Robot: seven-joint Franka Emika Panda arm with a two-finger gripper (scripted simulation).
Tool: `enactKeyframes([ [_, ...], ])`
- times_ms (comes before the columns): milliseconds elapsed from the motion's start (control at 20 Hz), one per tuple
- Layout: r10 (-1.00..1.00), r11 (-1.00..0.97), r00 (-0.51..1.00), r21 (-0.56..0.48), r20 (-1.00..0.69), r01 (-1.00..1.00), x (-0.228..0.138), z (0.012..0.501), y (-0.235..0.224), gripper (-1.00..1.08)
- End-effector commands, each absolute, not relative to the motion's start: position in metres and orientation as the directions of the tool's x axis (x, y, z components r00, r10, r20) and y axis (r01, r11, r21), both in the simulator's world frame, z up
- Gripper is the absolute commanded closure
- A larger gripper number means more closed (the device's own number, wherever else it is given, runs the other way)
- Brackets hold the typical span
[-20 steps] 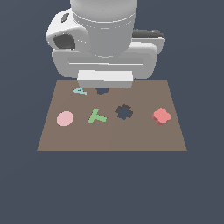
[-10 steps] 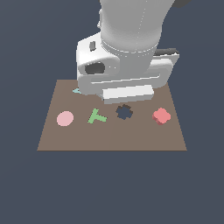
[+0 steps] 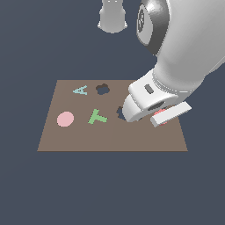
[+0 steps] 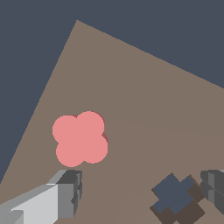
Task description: Insert a designated object into the corresponding slot on a board.
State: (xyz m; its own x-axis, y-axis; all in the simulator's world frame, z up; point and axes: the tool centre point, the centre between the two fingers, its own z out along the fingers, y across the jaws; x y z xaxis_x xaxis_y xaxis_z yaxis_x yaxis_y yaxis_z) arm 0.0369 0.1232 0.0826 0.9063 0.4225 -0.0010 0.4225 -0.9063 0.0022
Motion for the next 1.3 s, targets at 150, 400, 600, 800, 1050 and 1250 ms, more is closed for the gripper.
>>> enactKeyframes([
  [150, 0.531, -0.848, 0.848, 0.0, 0.001, 0.531, 0.036, 0.059, 0.163, -0.92],
  [400, 0.57, -0.822, 0.822, 0.0, 0.0, 0.57, 0.034, 0.05, 0.177, -0.92],
  [600, 0.566, -0.824, 0.824, -0.001, -0.001, 0.566, 0.033, 0.049, 0.177, -0.92],
  [800, 0.57, -0.822, 0.822, 0.0, 0.0, 0.57, 0.033, 0.037, 0.177, -0.92],
  [1050, 0.571, -0.821, 0.821, 0.0, 0.0, 0.571, 0.033, 0.03, 0.178, 1.08],
  [1250, 0.571, -0.821, 0.821, 0.0, 0.0, 0.571, 0.033, 0.03, 0.178, 1.08],
])
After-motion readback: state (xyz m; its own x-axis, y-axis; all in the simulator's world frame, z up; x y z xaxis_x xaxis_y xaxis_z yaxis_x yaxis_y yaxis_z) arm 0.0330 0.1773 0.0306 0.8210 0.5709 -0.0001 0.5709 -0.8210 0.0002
